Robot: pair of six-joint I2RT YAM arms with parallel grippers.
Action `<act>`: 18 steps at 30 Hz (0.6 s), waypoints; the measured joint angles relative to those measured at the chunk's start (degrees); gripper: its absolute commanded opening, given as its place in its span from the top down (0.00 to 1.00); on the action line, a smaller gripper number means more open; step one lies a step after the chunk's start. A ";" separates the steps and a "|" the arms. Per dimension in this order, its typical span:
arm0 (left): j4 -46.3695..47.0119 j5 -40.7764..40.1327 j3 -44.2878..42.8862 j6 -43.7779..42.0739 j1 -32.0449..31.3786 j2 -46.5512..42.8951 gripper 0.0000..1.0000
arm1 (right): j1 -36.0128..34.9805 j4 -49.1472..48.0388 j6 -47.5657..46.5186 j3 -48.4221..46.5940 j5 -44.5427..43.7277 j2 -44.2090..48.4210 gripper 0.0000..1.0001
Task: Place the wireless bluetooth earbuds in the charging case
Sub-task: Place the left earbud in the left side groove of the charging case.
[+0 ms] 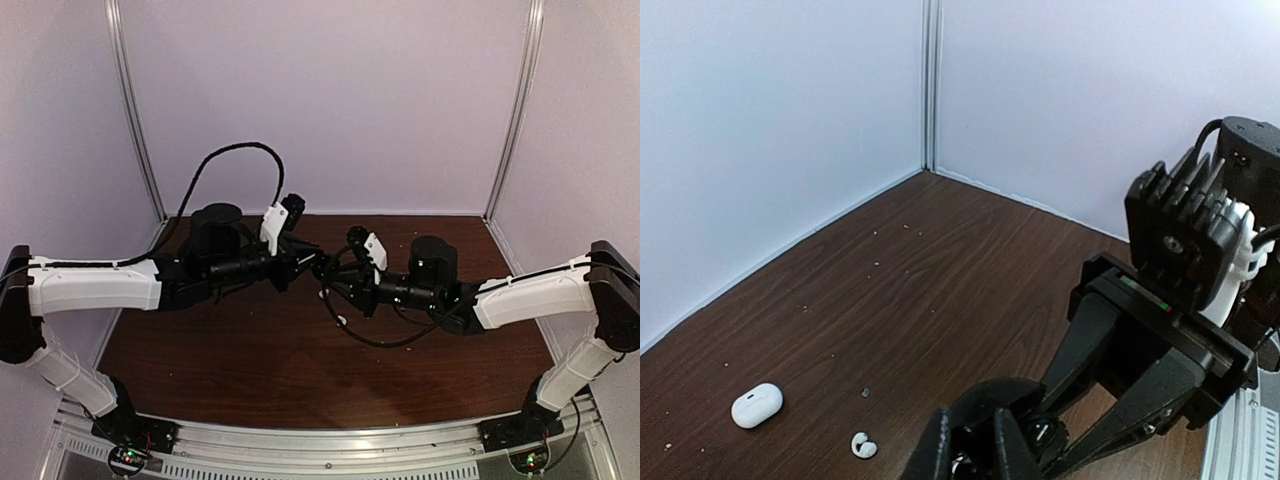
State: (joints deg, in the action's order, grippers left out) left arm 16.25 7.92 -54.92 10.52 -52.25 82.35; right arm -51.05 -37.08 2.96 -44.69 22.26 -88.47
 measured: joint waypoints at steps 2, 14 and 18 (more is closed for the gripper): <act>-0.07 0.00 -0.04 -0.02 -0.04 0.15 0.93 | 0.00 0.00 0.00 0.00 0.04 0.00 0.93; -0.04 -0.02 -0.09 0.00 -1.22 0.98 0.93 | 0.00 0.02 0.24 -0.04 0.00 0.00 0.93; -0.11 -0.28 -0.09 0.00 -1.33 1.38 0.92 | 0.00 0.02 0.33 -0.04 -0.07 0.00 0.93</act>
State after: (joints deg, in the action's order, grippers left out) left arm 16.14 7.64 -55.00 10.52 -53.58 83.72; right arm -51.05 -37.06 3.29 -44.73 22.20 -88.47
